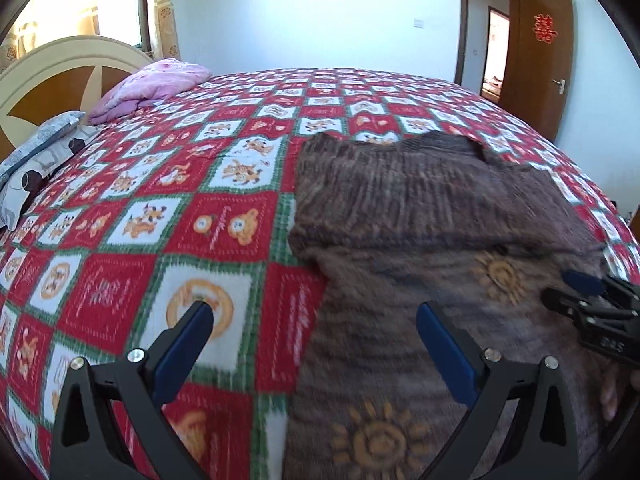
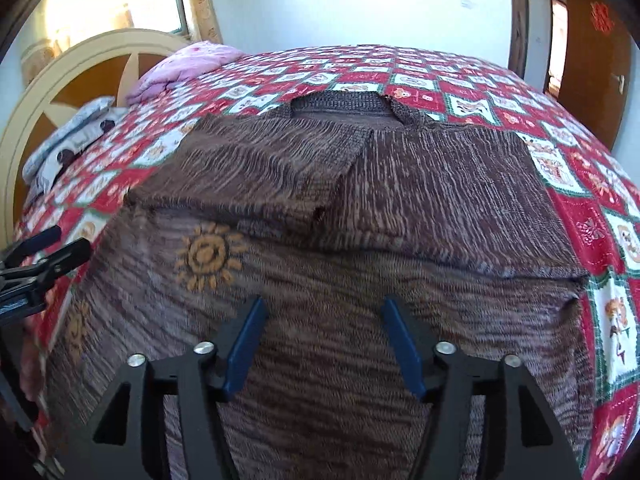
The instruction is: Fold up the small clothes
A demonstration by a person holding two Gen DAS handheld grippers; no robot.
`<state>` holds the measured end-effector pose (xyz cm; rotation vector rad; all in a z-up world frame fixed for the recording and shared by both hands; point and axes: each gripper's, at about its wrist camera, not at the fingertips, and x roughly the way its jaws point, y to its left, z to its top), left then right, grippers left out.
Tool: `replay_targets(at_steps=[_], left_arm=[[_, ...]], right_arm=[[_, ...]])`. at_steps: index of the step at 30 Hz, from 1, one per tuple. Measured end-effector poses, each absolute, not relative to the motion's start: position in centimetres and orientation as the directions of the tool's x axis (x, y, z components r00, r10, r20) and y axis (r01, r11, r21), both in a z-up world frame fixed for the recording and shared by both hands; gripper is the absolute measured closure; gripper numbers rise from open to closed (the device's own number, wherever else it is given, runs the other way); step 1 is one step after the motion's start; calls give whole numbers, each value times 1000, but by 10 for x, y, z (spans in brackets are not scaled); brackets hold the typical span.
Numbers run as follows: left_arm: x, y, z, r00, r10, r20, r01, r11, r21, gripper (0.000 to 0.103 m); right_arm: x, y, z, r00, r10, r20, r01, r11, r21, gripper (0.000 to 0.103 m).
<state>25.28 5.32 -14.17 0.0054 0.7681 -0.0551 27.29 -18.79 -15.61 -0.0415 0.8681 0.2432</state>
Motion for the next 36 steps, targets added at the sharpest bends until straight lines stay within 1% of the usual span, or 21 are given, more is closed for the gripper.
replay_targets(at_steps=[3,10,12,15,19,22,26,29,33,35,36], left_arm=[[235,53,-141,718,-63,-693,74,997,-15,0],[199,55,-133,713,-71,-697,96,995,-3,0],[190,54,-133,704,-77,-706,107,994,-3,0],[177,56,-139,668,-116,-735,133,990,-35,0],[154,55,-150,638,-125,-760,162,986,-25,0],[139,59,-153,644,-114,-756,158,987,-14,0],[127,67,-151,639,-128,-758,156,987,-36,0],[115,75,-149,647,-142,-749,156,986,-52,0],[104,80,-151,642,-138,-754,157,986,-47,0],[100,84,-153,626,-158,-764,161,984,-71,4],[98,85,-154,621,-167,-766,162,983,-83,8]], right_arm=[[263,-186,-155,624,180,-760,-245,969,29,31],[240,-202,-150,621,173,-764,-207,977,53,31],[232,-207,-152,630,145,-763,-193,981,27,31],[220,-214,-153,630,120,-767,-195,981,-7,31],[203,-226,-149,606,128,-785,-185,983,18,31],[188,-239,-150,591,123,-797,-155,987,37,31],[164,-253,-145,579,115,-807,-132,990,47,31],[142,-266,-138,594,118,-796,-122,991,57,31],[120,-278,-138,584,110,-804,-115,992,52,31],[109,-282,-139,580,106,-808,-113,992,49,31],[105,-284,-139,581,106,-807,-110,993,51,31]])
